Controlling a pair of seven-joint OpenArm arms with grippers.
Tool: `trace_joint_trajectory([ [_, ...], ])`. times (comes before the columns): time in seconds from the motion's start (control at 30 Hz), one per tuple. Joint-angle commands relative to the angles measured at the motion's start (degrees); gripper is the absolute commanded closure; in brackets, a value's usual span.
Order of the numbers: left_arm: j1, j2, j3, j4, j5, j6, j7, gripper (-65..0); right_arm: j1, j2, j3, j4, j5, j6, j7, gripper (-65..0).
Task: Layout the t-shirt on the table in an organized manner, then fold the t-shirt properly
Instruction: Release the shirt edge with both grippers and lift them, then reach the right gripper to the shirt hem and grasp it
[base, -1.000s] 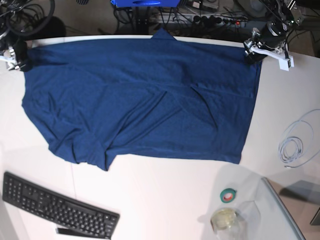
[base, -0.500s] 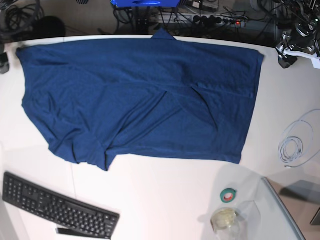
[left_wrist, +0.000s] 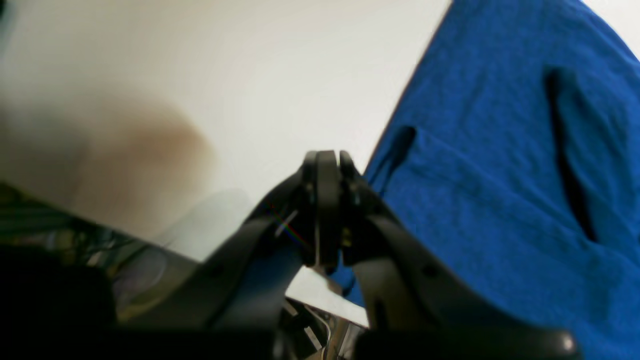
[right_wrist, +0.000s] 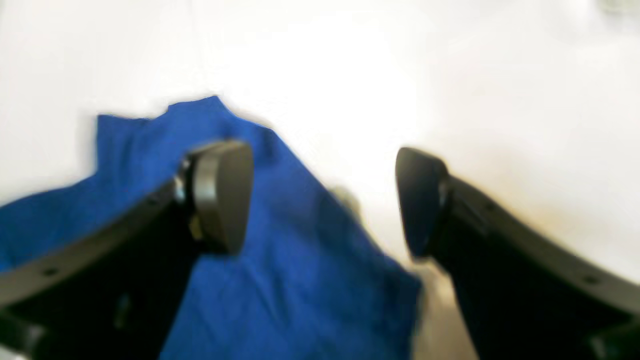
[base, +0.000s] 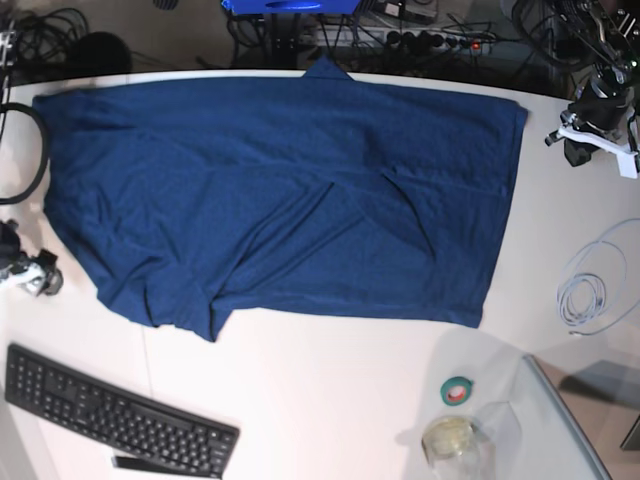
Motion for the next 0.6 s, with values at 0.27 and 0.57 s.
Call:
trace_joint_trajectory([
  [0.27, -0.02, -0.37, -0.11, 0.94, -0.6, -0.15, -1.24, 0.0, 12.7, 1.53, -20.35, -9.69, 0.67, 3.93, 11.2, -42.6],
  [0.57, 0.16, -0.11, 9.03, 0.59, -0.6, 0.03, -1.59, 0.0, 19.47, -8.05, -20.62, -9.87, -17.7, 3.93, 11.02, -42.9],
])
